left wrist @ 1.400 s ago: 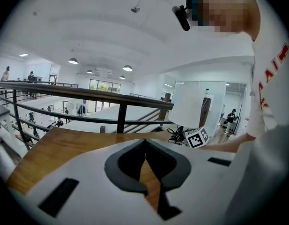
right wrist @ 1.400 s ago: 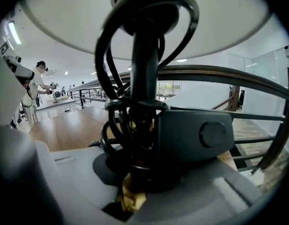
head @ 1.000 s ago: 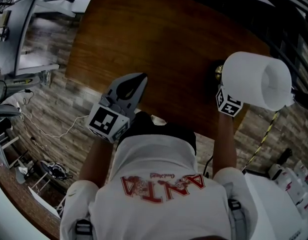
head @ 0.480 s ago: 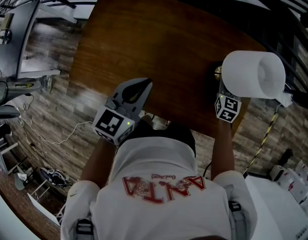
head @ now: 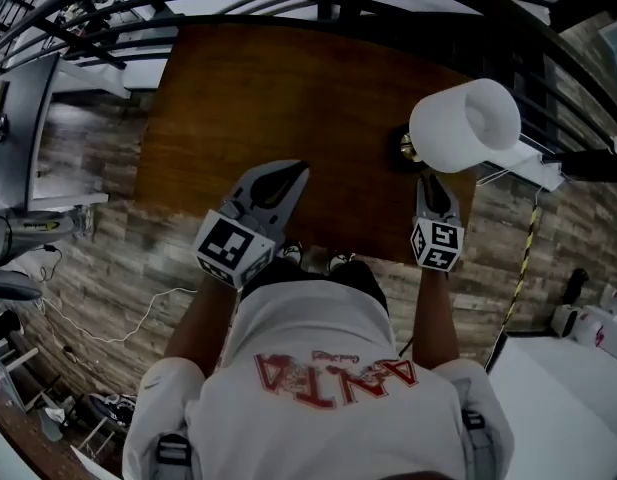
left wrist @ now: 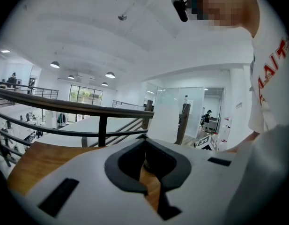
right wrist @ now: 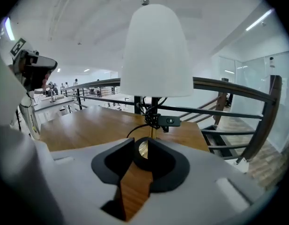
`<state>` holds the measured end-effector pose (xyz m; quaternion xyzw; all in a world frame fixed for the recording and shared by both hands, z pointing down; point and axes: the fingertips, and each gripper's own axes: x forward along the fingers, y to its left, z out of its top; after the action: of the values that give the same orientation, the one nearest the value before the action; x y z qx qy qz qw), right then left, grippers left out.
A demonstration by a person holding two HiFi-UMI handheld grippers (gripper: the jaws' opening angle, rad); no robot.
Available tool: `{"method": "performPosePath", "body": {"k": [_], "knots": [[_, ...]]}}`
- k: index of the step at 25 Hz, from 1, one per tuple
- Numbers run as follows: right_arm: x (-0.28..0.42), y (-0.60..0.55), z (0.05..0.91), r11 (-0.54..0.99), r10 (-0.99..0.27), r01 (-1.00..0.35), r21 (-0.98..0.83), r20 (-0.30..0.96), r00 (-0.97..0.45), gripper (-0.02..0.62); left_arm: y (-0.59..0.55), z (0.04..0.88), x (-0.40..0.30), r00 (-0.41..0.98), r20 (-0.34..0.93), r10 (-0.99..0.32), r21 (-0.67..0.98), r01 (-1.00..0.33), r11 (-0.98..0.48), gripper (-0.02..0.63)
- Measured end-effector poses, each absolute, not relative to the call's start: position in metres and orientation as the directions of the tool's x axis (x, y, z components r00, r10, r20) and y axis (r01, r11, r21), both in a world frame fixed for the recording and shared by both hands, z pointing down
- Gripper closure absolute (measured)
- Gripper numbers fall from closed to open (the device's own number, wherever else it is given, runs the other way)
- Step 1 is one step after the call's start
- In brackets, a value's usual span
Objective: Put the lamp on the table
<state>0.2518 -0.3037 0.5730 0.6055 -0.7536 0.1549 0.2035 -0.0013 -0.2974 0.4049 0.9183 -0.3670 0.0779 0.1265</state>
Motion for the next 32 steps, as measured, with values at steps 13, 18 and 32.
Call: {"method": "performPosePath", "body": {"k": [13,18,32], "knots": [[0.248,-0.279,0.449,0.138,-0.909,-0.989,-0.055,0.389,-0.149,0.592,-0.303,0.360,0.017,0.796,0.143,-0.588,0.124,-0.604,-0.787,0.597],[0.246,-0.279,0.387,0.148,-0.941,-0.988,-0.033,0.302,-0.151,0.594,-0.302,0.342,0.022,0.813,0.095,-0.575,0.109,-0.583,-0.805,0.597],[0.235,-0.278,0.300,0.222,-0.968,-0.975,0.002,0.123,-0.220,0.594,-0.300,0.308,0.033,0.831,0.024,-0.556,0.070,-0.557,-0.828,0.597]]}}
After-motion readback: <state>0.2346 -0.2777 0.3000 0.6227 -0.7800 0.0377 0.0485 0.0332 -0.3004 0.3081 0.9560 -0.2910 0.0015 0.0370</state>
